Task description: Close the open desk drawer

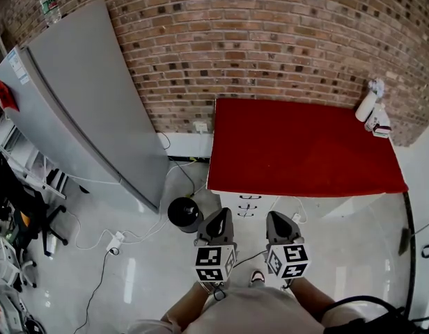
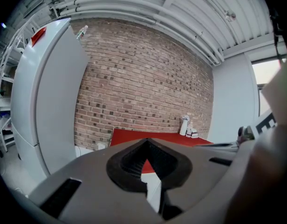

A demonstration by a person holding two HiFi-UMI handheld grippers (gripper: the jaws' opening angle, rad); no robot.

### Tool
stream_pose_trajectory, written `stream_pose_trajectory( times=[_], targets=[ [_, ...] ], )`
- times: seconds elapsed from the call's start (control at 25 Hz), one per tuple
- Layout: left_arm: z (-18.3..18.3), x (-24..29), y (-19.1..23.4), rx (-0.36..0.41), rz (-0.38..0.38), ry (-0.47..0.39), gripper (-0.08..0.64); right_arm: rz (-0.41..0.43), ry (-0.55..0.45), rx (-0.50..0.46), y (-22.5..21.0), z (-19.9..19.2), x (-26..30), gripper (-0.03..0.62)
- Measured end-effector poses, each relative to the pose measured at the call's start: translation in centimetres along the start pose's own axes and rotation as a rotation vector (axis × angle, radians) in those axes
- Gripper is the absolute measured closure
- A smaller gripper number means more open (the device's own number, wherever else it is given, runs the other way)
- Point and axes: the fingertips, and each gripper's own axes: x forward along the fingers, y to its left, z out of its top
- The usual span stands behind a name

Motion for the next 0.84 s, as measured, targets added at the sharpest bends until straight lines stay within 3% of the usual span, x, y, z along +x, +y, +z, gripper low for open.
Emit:
stream_pose_trajectory(
  times=[0.84],
  targets=[
    [-1.1, -0.2, -2.0, 0.016, -0.017, 0.015, 0.551, -0.030, -0.003, 0.028, -1.1, -0.9, -2.0, 0.594]
  ],
)
